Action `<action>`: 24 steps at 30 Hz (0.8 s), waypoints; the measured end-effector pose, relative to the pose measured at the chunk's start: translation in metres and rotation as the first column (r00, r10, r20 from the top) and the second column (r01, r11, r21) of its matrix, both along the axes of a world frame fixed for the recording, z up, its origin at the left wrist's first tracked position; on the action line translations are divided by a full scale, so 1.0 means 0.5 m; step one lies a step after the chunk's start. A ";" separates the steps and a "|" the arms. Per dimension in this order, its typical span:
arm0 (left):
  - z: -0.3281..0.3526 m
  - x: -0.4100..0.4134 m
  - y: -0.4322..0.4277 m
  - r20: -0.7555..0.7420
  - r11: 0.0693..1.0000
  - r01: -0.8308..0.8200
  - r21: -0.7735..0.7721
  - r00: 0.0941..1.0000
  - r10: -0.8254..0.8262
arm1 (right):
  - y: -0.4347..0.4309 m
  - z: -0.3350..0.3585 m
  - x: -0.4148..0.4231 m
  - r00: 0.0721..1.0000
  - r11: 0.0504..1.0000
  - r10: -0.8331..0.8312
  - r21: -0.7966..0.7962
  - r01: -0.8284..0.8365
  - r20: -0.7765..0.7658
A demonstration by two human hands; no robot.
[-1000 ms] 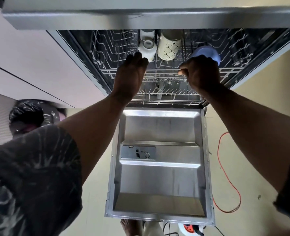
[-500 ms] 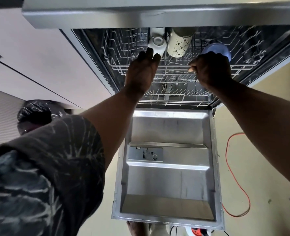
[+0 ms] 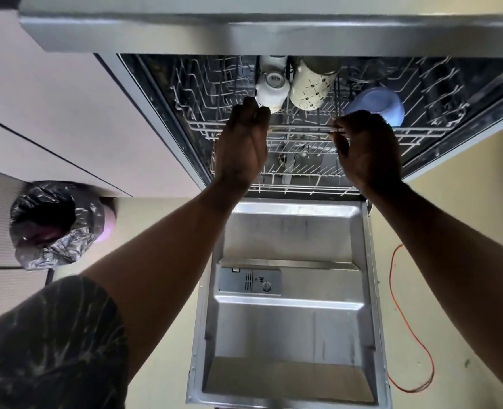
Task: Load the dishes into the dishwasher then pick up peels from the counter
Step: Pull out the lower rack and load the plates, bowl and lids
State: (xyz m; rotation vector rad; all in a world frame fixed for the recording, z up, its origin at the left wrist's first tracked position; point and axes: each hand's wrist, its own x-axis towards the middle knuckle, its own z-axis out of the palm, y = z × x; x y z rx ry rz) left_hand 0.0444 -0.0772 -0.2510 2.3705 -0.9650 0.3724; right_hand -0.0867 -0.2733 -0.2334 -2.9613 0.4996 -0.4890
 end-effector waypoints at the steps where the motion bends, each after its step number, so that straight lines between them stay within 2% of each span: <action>1: 0.002 -0.006 0.005 0.020 0.999 0.025 0.031 0.999 -0.026 | 0.006 -0.009 -0.009 1.000 1.000 0.008 0.015 -0.008 0.025; 6: -0.058 -0.059 0.049 0.107 0.986 0.155 0.053 0.981 -0.160 | 0.069 -0.077 -0.082 0.987 0.997 0.073 0.026 -0.078 0.142; 9: -0.133 -0.082 0.059 0.060 0.938 0.267 0.221 0.956 -0.286 | 0.085 -0.153 -0.095 0.985 0.984 0.165 0.059 -0.168 0.043; 12: -0.207 -0.079 0.047 -0.017 0.882 0.321 0.346 0.942 -0.336 | 0.065 -0.242 -0.069 0.986 0.985 0.140 0.119 -0.128 -0.094; 14: -0.250 -0.063 0.024 -0.069 0.859 0.316 0.404 0.946 -0.316 | 0.043 -0.288 -0.036 0.980 0.990 0.109 0.103 -0.093 -0.168; 17: -0.290 -0.039 -0.018 -0.171 0.868 0.252 0.429 0.966 -0.196 | 0.013 -0.333 0.013 0.962 0.995 0.087 0.065 -0.073 -0.259; 19: -0.313 -0.026 -0.040 -0.245 0.835 0.238 0.497 0.961 -0.128 | 0.001 -0.362 0.035 0.942 0.994 0.109 0.055 -0.096 -0.318; 24: -0.358 -0.034 -0.055 -0.384 0.766 0.285 0.576 0.922 -0.054 | -0.001 -0.424 0.035 0.872 0.987 0.121 0.155 -0.052 -0.474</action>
